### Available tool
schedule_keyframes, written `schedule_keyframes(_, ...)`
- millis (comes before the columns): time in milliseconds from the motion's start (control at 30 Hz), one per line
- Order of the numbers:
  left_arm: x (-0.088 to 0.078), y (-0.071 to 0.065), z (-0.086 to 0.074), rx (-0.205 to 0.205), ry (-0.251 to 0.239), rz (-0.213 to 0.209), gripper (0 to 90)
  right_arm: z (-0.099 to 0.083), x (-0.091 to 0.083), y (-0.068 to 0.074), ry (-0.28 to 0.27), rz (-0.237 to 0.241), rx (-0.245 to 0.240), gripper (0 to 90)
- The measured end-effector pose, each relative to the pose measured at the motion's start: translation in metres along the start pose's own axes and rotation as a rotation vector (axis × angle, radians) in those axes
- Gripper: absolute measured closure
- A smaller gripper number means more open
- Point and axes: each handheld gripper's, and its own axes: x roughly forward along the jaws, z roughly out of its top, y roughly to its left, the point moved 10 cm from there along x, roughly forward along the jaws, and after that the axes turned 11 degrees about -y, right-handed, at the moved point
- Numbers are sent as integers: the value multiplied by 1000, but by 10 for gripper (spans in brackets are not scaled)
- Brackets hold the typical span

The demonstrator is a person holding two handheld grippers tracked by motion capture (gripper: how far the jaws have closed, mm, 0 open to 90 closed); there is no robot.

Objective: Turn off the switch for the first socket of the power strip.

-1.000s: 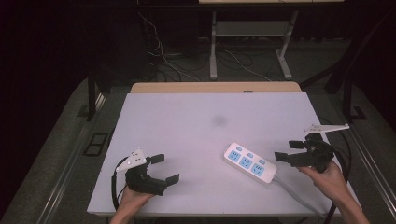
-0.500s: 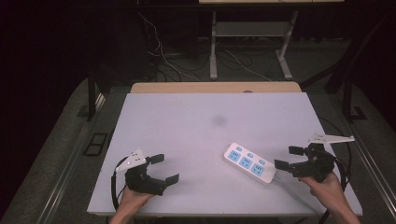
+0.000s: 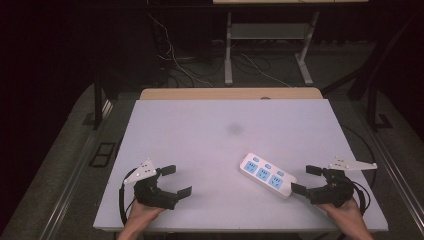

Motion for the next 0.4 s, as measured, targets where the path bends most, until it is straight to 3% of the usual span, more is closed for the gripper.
schedule_keyframes(400, 1, 1, -1, 3, 9, -2, 0, -19, 2, -1, 29, -5, -17, 4)
